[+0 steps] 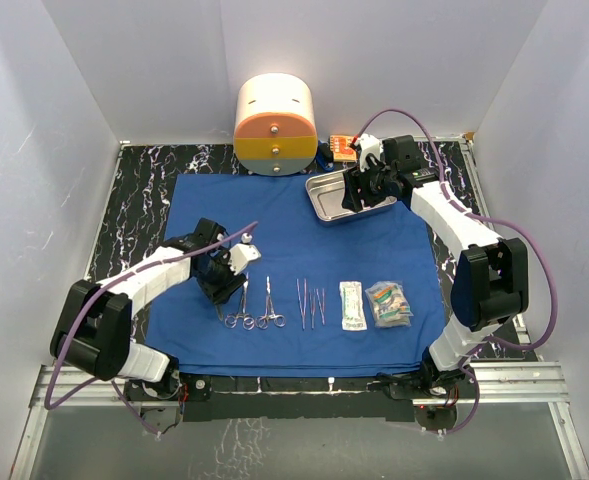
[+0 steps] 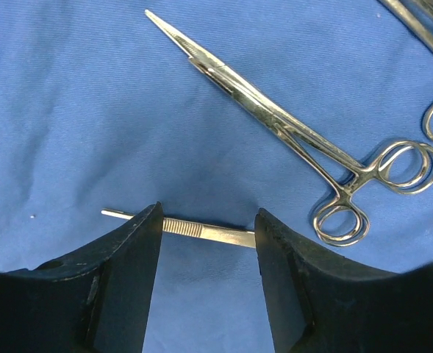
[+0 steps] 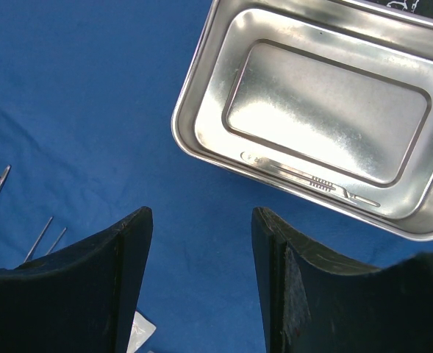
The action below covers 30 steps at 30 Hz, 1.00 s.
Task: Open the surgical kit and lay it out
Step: Place the medical item in the surgical kit, then adjust the medical item in the surgical kit.
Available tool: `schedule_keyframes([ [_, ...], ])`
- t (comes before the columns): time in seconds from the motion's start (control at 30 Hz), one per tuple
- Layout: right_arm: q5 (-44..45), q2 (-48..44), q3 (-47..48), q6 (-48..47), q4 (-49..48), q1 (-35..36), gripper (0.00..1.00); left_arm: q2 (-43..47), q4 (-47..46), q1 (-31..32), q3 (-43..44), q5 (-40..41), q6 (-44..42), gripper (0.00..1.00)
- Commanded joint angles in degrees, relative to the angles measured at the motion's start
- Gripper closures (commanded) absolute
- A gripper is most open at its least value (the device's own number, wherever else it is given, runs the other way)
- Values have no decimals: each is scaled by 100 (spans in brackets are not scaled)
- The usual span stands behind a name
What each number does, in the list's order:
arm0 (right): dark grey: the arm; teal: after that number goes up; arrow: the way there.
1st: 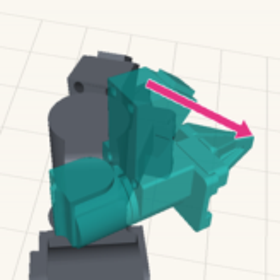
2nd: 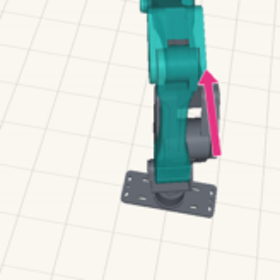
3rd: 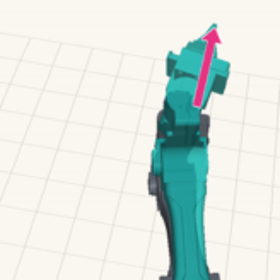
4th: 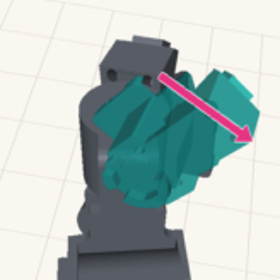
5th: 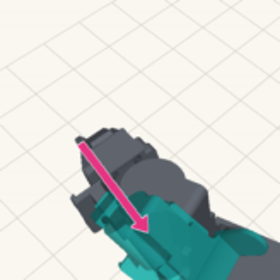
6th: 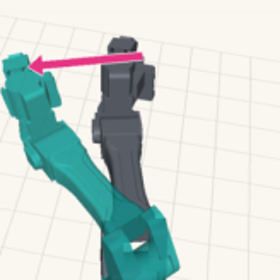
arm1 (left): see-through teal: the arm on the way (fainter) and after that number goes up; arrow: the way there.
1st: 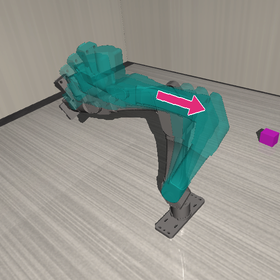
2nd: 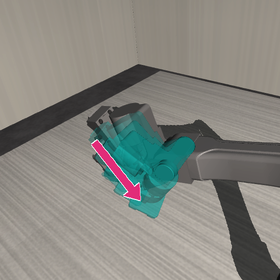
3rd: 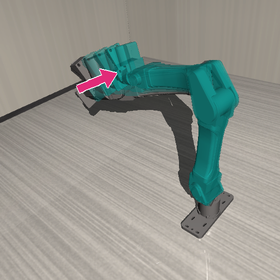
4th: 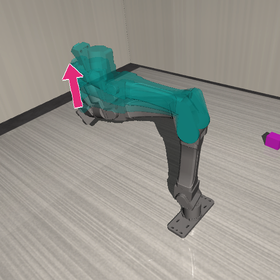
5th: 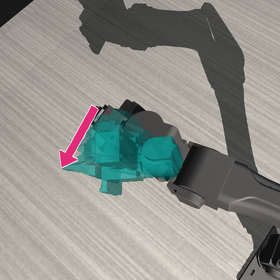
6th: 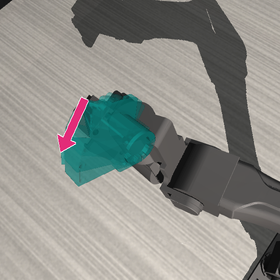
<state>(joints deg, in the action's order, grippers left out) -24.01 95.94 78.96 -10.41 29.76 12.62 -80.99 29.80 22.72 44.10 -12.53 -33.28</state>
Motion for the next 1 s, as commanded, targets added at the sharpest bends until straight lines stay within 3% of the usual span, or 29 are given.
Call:
schedule_keyframes([
  [0.0, -81, -129, 79, -48, -203, -42, 45, 234, -15, 136, -111, 0, -359, 48],
  [0.8, -135, -185, 28, -43, -229, -41, 45, 768, 687, 189, -455, -141, -1552, 49],
  [0.97, -116, -202, 13, -48, -225, -41, 45, 826, 571, 187, -204, -409, -1266, 48],
])
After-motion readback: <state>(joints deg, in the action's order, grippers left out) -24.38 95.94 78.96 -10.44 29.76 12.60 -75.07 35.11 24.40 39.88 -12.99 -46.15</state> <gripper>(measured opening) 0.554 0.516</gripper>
